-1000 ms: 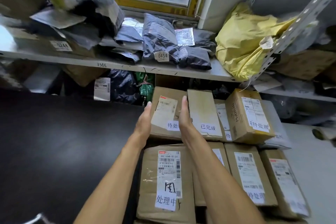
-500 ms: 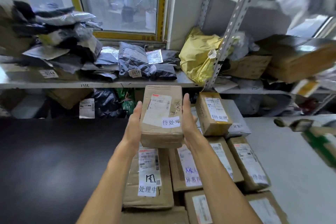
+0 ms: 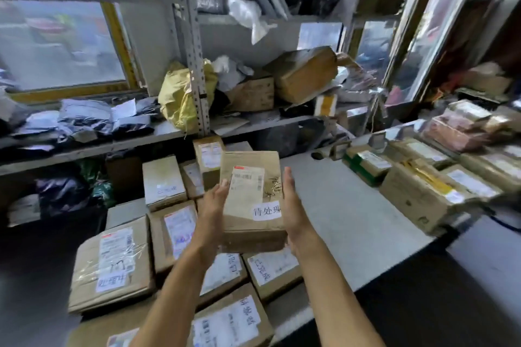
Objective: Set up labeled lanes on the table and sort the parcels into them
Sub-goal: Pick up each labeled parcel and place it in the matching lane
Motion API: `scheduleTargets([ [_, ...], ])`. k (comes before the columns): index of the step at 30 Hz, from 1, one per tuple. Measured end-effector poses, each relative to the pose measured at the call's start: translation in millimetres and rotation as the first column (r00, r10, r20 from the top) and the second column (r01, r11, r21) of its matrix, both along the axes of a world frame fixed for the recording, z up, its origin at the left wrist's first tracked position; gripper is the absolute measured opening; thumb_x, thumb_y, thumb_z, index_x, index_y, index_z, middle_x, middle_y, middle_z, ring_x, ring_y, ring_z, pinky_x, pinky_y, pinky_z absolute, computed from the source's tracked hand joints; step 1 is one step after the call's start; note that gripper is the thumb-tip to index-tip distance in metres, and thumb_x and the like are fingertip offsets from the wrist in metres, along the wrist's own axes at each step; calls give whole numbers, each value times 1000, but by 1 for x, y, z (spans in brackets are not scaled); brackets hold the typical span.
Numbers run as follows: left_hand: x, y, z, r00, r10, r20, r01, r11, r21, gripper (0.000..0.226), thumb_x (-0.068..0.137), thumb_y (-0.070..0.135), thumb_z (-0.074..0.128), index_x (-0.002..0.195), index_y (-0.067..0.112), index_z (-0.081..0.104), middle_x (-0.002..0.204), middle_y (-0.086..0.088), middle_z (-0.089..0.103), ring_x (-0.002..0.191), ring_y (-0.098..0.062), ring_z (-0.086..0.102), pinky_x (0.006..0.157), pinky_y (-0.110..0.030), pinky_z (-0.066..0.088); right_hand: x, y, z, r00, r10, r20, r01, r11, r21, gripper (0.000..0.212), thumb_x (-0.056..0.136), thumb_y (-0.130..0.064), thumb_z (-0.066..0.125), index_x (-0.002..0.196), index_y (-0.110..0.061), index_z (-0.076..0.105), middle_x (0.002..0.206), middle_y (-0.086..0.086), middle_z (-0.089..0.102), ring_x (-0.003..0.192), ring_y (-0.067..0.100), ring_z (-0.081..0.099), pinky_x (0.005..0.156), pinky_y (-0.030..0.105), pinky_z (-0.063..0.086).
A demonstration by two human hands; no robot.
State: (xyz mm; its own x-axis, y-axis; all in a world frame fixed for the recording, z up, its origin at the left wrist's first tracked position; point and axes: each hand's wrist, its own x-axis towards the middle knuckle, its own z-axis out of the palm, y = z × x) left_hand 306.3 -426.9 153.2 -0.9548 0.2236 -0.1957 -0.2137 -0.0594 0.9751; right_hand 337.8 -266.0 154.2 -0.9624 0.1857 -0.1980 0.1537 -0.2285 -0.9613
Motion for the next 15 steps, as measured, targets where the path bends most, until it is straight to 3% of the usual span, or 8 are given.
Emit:
scheduleTargets([
  [3, 42, 76, -11, 996, -89, -14, 88, 996, -25, 80, 71, 92, 53, 127, 36, 66, 130, -1, 67, 119, -27, 64, 105, -52, 47, 67, 71, -3, 991, -130, -8, 130, 991, -27, 83, 78, -92, 47, 125, -28, 73, 119, 4, 76, 111, 26, 73, 101, 51, 56],
  [5, 66, 123, -18, 987, -155, 38, 156, 987, -35, 82, 67, 93, 58, 127, 37, 65, 132, 0, 66, 121, -26, 63, 107, -53, 46, 110, 114, -5, 971, -240, 5, 240, 970, -42, 65, 85, -85, 45, 117, -36, 73, 109, -9, 79, 101, 13, 76, 89, 38, 60],
  [6, 78, 145, -20, 980, -193, 55, 196, 980, -38, 83, 65, 93, 59, 126, 36, 66, 132, -2, 66, 120, -27, 64, 106, -54, 46, 132, 133, -3, 959, -284, 14, 285, 957, -46, 67, 80, -89, 47, 118, -39, 71, 110, -12, 78, 101, 10, 75, 86, 33, 59],
  [8, 103, 187, -19, 955, -292, 46, 294, 955, -30, 86, 63, 93, 61, 119, 29, 71, 124, -7, 71, 114, -31, 67, 104, -57, 48, 169, 169, -3, 941, -335, 46, 337, 940, -55, 96, 55, -103, 52, 128, -42, 67, 121, -11, 75, 110, 11, 72, 89, 32, 56],
  [9, 119, 206, -12, 942, -335, 30, 335, 942, -31, 86, 62, 93, 61, 115, 26, 74, 118, -8, 74, 111, -33, 68, 103, -58, 48, 187, 184, -2, 930, -365, 46, 367, 928, -59, 100, 51, -104, 52, 129, -43, 66, 123, -10, 74, 113, 12, 71, 90, 32, 56],
  [12, 157, 256, -1, 911, -412, -3, 412, 911, -23, 86, 58, 92, 59, 110, 26, 77, 111, -5, 77, 107, -29, 70, 102, -51, 51, 229, 222, 1, 877, -479, 36, 480, 876, -52, 80, 60, -98, 48, 121, -50, 68, 122, -13, 74, 115, 13, 70, 94, 35, 55],
  [15, 177, 296, -1, 882, -470, 17, 470, 883, -10, 102, 45, 101, 58, 120, 31, 67, 122, -3, 71, 112, -23, 67, 105, -48, 48, 257, 254, 0, 830, -558, 25, 558, 829, -33, 93, 59, -104, 51, 131, -48, 66, 131, -12, 70, 124, 16, 65, 112, 46, 47],
])
